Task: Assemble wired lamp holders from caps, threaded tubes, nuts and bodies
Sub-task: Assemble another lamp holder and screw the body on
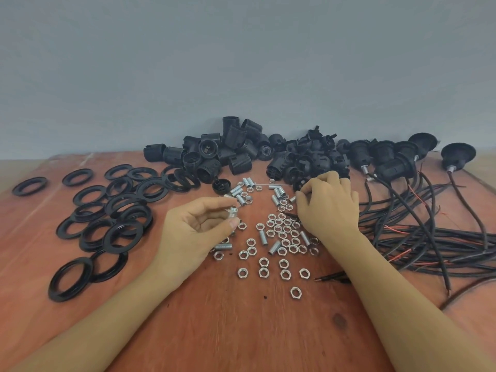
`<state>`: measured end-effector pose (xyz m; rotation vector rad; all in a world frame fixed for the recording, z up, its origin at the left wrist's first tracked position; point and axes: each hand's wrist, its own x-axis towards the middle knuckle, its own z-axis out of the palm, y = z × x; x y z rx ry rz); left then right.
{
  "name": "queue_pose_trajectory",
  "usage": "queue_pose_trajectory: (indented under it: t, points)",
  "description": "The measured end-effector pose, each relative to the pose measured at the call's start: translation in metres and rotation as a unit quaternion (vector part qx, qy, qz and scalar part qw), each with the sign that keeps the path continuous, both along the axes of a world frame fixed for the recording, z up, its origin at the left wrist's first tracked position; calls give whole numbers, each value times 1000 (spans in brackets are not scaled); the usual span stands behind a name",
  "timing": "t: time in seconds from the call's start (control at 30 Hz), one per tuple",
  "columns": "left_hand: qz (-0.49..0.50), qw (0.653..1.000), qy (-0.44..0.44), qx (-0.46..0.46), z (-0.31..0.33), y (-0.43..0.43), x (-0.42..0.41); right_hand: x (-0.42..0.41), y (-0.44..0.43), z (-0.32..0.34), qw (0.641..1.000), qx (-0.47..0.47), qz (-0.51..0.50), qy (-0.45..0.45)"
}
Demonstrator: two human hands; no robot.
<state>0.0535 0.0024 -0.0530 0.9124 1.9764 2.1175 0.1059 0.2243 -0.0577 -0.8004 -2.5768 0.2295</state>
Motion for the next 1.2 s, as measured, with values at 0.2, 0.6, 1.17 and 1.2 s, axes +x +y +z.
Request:
queue_pose_trajectory:
  t: [0.2, 0.6, 1.17, 1.2]
  points:
    - [1, 999, 36, -39, 1, 0, 2, 0, -2, -1, 1000, -1, 27, 4]
    - [6, 999, 31, -28, 1, -1, 1, 26, -36, 24, 839, -431, 231, 239]
    - [9, 998, 38, -55, -1, 0, 3, 20, -27, 3, 984, -34, 145, 94]
    - [8, 998, 34, -51, -1, 0, 3, 19, -25, 4, 985, -32, 139, 94]
